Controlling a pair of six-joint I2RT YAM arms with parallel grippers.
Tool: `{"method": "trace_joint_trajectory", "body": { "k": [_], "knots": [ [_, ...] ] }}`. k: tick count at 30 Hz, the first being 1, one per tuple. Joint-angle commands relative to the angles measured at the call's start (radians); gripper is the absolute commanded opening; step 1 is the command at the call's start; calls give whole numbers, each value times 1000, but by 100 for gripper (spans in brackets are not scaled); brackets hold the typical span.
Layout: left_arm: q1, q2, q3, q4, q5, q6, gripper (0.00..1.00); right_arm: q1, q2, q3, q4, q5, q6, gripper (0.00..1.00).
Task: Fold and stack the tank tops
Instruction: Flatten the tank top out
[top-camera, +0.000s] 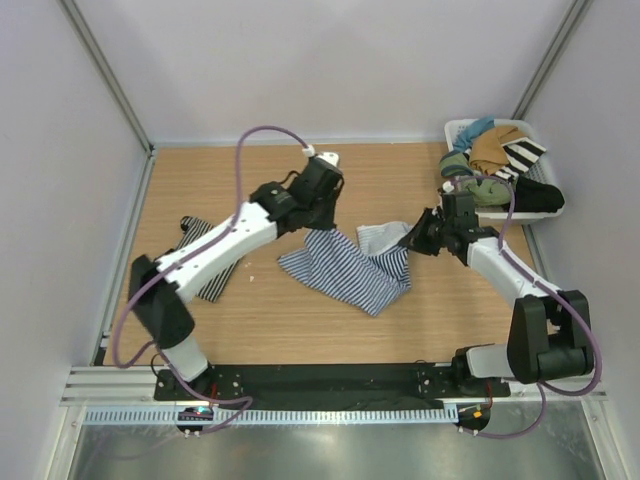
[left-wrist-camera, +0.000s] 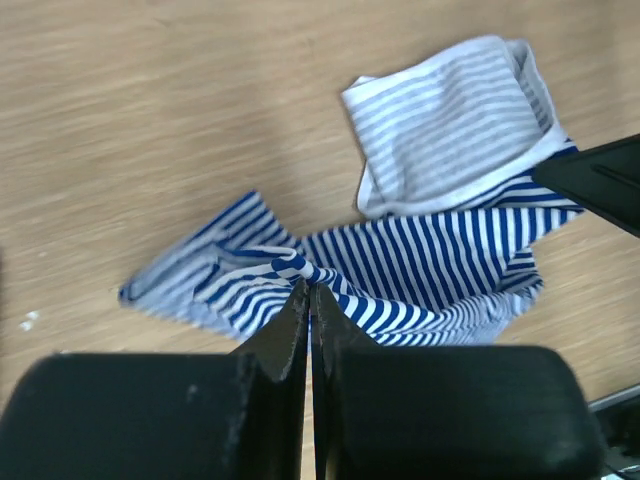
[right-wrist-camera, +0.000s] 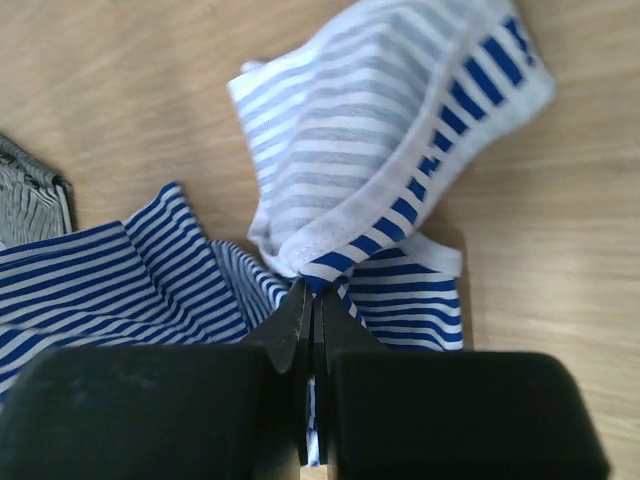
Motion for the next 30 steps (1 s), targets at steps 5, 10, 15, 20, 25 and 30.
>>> {"method": "trace_joint_trajectory", "body": {
  "k": [5, 10, 15, 20, 25, 30],
  "knots": [
    [99, -372, -218, 36, -108, -89, 0, 106, 26, 195, 193, 131, 139, 1],
    [135, -544, -282, 19, -180, -112, 0, 245, 234, 460, 203, 357, 42, 46],
    [227, -631, -371, 20, -141, -126, 0, 259, 446, 757, -111, 373, -61, 76],
    [292, -647, -451, 51, -92, -127, 0, 255, 293, 563, -34, 347, -91, 53],
    [319, -632, -454, 57, -73, -110, 0, 259, 215, 349, -11, 196, -178, 42],
    [338, -619, -443, 40, -62, -106, 0, 259, 198, 191, 12, 172, -143, 42]
  ]
}}
